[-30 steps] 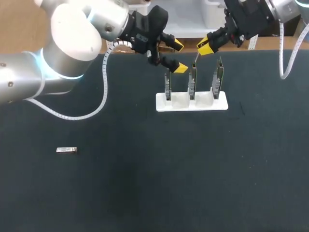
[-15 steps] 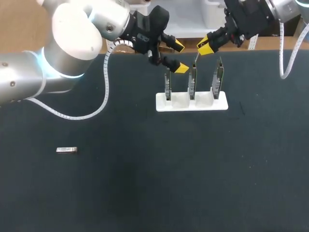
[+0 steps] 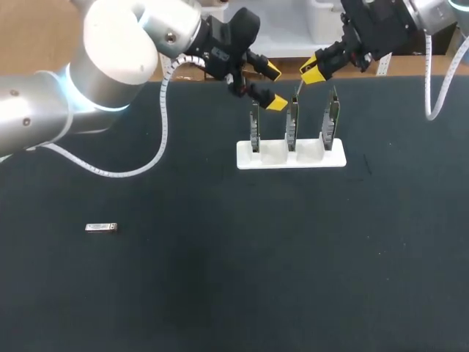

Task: Pick up the optical module with the left hand, and insert it into the network port with the right hand.

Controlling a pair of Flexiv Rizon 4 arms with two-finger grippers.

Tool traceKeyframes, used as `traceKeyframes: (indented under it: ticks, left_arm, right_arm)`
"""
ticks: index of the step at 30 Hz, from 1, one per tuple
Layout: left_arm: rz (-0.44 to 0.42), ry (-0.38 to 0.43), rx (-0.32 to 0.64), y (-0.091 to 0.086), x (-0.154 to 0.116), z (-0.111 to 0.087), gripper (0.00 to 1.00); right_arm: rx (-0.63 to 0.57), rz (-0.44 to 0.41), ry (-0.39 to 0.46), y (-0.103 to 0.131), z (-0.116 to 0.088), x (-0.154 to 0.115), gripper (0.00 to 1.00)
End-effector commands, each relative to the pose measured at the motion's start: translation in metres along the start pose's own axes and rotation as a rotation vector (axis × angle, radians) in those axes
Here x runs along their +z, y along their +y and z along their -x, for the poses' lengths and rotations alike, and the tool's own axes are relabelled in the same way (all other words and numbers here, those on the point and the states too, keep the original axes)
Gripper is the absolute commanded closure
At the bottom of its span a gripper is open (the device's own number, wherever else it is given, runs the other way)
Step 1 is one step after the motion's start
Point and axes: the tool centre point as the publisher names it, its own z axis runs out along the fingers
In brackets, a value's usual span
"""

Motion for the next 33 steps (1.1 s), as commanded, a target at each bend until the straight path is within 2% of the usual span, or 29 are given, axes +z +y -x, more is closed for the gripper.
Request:
traceKeyframes:
  ticks: [1, 17, 33]
  left_arm:
    - [0.001, 0.005, 0.001, 0.0012, 0.0003, 0.0011, 0.00]
    - [0.003, -0.015, 0.020, 0.0002, 0.0003, 0.0030, 0.00]
    - [0.003, -0.015, 0.020, 0.0002, 0.0003, 0.0030, 0.00]
  right_arm:
    - [0.000, -0.004, -0.001, 0.0010, -0.0002, 0.0000, 1.00]
    - [-0.006, -0.004, 0.006, 0.0010, 0.0001, -0.0003, 1.00]
    - [-0.004, -0.024, 0.070, 0.0035, 0.0038, -0.0014, 1.00]
